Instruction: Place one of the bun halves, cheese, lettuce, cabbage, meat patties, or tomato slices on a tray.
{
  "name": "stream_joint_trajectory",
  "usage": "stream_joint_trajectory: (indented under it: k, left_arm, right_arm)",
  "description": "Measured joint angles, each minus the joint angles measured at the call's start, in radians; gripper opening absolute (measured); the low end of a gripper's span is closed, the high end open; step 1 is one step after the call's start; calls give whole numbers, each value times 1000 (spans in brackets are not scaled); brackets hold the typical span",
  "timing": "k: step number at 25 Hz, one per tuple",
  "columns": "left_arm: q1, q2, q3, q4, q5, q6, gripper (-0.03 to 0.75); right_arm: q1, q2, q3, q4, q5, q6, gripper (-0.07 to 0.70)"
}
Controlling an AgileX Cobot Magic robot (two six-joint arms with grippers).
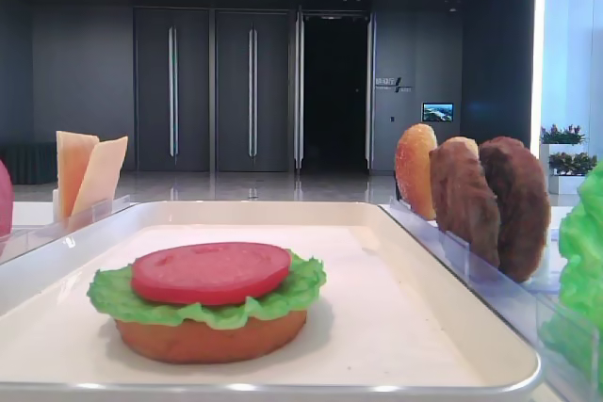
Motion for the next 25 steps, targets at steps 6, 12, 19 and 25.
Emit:
stream_joint_trajectory:
  k: [6,12,19,25]
  left_arm:
    - [0,-215,93,-57,-93,74,518]
    - [0,-373,156,-101,-120,80,518]
    - [0,-380,173,-125,-117,102,518]
    - [0,-380,173,-127,-117,103,518]
  right_arm:
    - [0,0,0,0,0,0,454]
    - [0,0,0,0,0,0,454]
    - [0,0,0,0,0,0,454]
    - [0,0,0,0,0,0,454]
